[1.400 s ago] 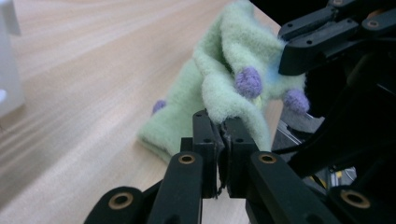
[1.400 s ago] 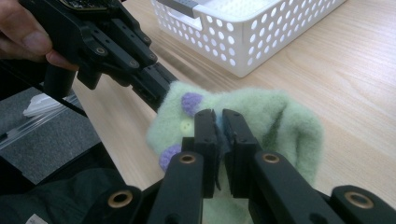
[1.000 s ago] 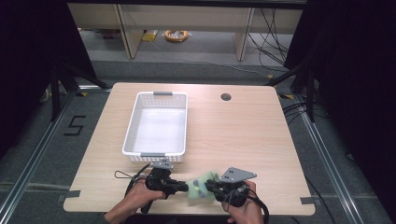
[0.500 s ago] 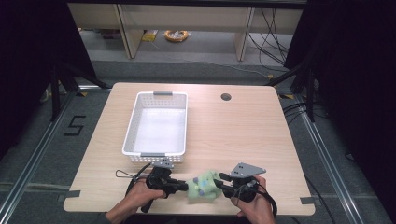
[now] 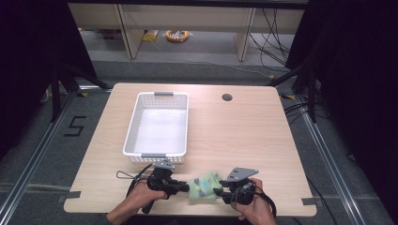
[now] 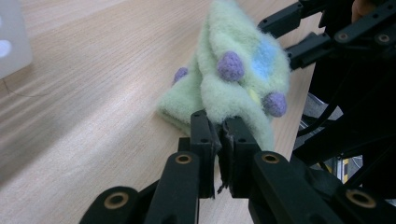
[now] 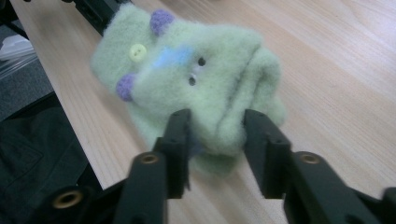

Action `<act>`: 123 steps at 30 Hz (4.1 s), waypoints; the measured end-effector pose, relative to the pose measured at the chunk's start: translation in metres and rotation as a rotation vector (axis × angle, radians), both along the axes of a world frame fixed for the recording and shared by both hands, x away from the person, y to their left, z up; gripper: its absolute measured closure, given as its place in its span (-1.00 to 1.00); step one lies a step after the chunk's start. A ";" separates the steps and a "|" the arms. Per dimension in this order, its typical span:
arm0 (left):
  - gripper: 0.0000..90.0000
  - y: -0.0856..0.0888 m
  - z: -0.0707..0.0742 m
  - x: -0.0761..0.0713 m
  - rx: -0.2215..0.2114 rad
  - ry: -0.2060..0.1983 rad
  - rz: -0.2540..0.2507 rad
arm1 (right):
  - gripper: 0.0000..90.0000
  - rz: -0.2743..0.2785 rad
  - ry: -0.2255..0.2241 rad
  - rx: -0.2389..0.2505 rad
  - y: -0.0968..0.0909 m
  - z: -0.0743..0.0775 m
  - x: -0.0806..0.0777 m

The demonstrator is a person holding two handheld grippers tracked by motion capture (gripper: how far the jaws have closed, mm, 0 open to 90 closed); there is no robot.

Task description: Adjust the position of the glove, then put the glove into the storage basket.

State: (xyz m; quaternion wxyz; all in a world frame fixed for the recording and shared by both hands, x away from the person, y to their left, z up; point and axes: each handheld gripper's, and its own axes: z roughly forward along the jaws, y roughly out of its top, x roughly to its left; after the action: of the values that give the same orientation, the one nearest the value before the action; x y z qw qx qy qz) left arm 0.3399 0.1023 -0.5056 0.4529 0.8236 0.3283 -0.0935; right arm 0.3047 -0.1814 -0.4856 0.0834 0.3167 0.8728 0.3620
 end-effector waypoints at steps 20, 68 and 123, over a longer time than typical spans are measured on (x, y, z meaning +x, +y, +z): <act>0.87 -0.006 0.003 0.011 -0.004 -0.003 0.003 | 0.73 -0.048 0.029 0.059 -0.007 0.010 -0.022; -0.05 -0.019 -0.010 -0.008 0.010 0.112 0.160 | -0.05 -0.167 0.173 0.159 -0.006 -0.014 0.016; 0.58 -0.002 0.020 -0.020 -0.075 -0.030 0.105 | 0.55 -0.126 0.213 0.330 0.001 0.013 0.006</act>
State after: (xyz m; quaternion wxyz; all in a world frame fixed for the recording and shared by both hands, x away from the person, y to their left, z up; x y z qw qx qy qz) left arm 0.3198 0.1007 -0.4851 0.4925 0.7891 0.3605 -0.0697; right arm 0.3106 -0.1803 -0.4723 -0.0401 0.4164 0.7841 0.4585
